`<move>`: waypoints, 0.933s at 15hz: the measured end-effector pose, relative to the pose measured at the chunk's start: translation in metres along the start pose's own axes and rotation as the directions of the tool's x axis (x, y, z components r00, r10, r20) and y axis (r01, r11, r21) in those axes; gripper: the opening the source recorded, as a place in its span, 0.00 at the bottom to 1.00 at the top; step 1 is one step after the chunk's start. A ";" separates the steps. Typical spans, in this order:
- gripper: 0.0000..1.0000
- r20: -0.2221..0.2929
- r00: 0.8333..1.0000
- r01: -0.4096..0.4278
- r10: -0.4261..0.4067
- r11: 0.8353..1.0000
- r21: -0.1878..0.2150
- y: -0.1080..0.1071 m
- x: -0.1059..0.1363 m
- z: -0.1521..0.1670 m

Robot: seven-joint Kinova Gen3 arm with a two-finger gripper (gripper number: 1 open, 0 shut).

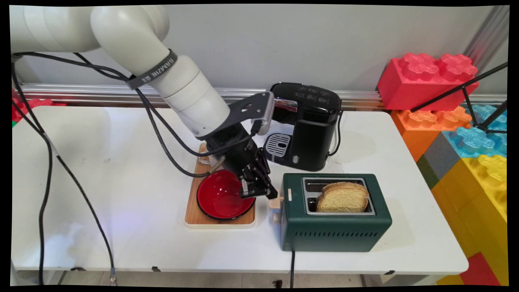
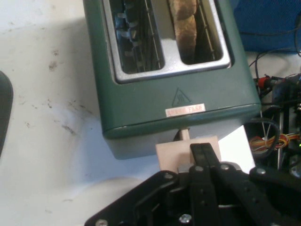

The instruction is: Press the toaster switch

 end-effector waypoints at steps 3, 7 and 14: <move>0.00 0.011 1.000 -0.008 0.008 1.000 0.005 -0.001 0.001 0.005; 0.00 0.027 0.999 -0.018 0.018 1.000 0.009 -0.002 0.000 0.013; 0.00 0.042 0.999 -0.025 0.025 1.000 0.012 -0.002 -0.004 0.024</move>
